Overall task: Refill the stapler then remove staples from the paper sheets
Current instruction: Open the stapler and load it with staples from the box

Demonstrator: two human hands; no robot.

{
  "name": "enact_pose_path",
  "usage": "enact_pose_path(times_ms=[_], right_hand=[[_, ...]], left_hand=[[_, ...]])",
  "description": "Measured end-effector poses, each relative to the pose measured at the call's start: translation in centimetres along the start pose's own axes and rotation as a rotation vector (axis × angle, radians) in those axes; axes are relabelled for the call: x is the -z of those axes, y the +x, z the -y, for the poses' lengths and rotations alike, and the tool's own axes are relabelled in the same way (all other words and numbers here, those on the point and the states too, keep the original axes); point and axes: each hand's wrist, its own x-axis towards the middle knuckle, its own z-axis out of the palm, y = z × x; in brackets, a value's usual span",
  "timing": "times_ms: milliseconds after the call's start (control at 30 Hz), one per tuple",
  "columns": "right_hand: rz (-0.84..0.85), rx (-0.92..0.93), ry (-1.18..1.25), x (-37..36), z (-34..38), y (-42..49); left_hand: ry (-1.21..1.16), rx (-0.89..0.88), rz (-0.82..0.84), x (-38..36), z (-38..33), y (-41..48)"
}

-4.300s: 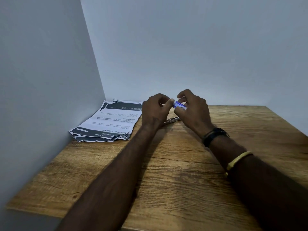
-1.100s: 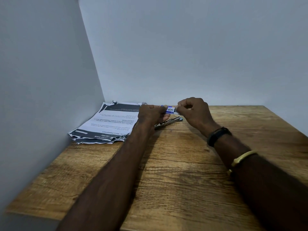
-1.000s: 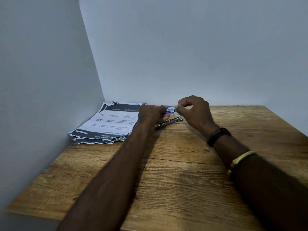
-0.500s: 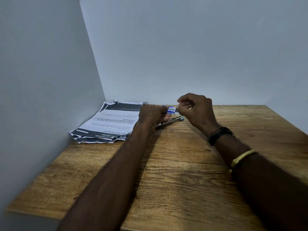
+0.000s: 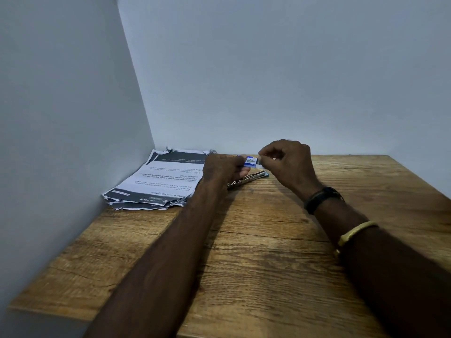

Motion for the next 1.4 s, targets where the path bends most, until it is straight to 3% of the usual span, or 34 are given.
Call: enact_pose_path(times_ms=[333,700,1000,1267,1400], right_hand=[[0.026,-0.095,0.095,0.2,-0.7,-0.1],[0.538,-0.164,-0.105,-0.7,-1.6,-0.8],[0.517,-0.155,-0.069,-0.9,-1.5,-0.8],[0.600,-0.135,-0.136,-1.5,-0.7,-1.1],[0.516,-0.112,-0.019,-1.1,-0.7,-1.1]], left_hand=[[-0.012,-0.023,-0.194,1.0,0.1,1.5],[-0.041,-0.036,-0.184,1.0,0.1,1.6],[-0.028,-0.040,-0.184,0.9,0.1,1.4],[0.007,-0.049,-0.186,1.1,0.3,1.6],[-0.006,-0.034,-0.189,1.2,0.4,1.8]])
